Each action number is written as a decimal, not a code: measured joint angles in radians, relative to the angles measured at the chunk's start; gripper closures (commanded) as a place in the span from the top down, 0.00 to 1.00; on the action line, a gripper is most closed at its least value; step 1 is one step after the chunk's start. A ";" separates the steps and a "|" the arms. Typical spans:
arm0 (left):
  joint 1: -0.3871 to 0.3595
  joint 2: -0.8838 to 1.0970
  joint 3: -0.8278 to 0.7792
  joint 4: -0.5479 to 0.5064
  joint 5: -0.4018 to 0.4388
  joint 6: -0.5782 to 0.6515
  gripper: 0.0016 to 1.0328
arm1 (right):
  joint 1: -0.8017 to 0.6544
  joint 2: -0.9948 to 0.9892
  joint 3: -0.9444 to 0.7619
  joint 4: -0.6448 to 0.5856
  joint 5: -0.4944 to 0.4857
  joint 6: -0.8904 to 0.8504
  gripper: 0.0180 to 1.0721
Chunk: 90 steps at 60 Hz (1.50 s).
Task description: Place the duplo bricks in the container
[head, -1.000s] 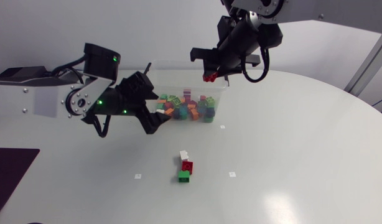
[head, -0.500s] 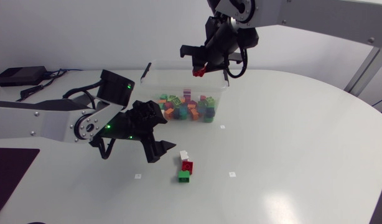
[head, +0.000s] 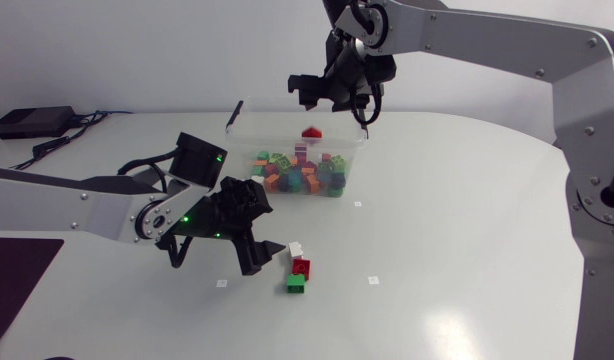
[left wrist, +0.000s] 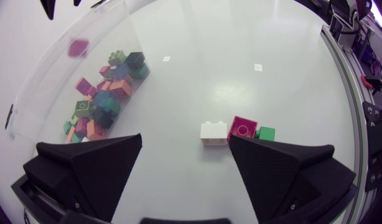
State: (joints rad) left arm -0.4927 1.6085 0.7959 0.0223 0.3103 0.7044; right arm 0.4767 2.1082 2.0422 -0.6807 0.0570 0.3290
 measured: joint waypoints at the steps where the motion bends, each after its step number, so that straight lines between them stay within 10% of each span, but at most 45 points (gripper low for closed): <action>1: -0.002 0.002 0.000 0.000 -0.003 0.000 0.95 | 0.000 0.000 0.000 0.000 0.001 0.000 0.95; 90: -0.051 0.230 0.100 0.111 -0.036 -0.003 0.92 | 0.124 -0.536 -0.791 0.113 -0.004 -0.018 0.95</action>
State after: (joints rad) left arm -0.5438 1.8389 0.8963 0.1329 0.2741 0.7010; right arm 0.6010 1.5723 1.2514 -0.5682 0.0528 0.3107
